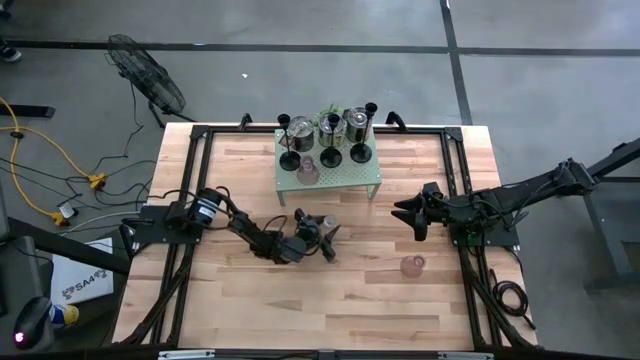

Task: Pick & Place candle stick holders
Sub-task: Put the transparent candle holder on the shelf

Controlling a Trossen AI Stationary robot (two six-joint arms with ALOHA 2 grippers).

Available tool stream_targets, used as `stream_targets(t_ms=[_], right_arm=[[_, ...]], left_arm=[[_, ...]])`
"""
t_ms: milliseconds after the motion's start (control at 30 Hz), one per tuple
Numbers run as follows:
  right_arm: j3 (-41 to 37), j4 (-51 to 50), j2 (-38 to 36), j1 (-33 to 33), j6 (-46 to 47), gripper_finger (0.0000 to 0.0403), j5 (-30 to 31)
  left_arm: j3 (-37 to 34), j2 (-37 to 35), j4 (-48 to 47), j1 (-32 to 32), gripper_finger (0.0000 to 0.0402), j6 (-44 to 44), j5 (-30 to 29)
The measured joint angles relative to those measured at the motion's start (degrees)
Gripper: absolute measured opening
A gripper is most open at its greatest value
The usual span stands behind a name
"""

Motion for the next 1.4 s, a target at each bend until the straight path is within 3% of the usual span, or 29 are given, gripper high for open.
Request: stream_targets(t_ms=[300, 567, 967, 1167, 1400], right_arm=[[0.0, 0.0, 0.0, 0.0, 0.0, 0.0178, 0.0], [0.0, 0.0, 0.0, 0.0, 0.0, 0.0178, 0.0], [0.0, 0.0, 0.0, 0.0, 0.0, 0.0178, 0.0], [0.0, 0.0, 0.0, 0.0, 0.0, 0.0178, 0.0], [0.0, 0.0, 0.0, 0.0, 0.0, 0.0178, 0.0]], left_arm=[[0.0, 0.0, 0.2, 0.0, 0.0124, 0.2, 0.8], [0.0, 0.0, 0.8, 0.0, 0.0123, 1.0, 0.9], [9.5, -0.7, 4.4, -2.3, 0.0122, 25.0, -0.5], [16.9, -0.7, 4.7, -2.2, 0.0122, 37.2, -10.3], [25.5, -0.7, 4.6, 0.3, 0.0122, 44.7, -19.7]])
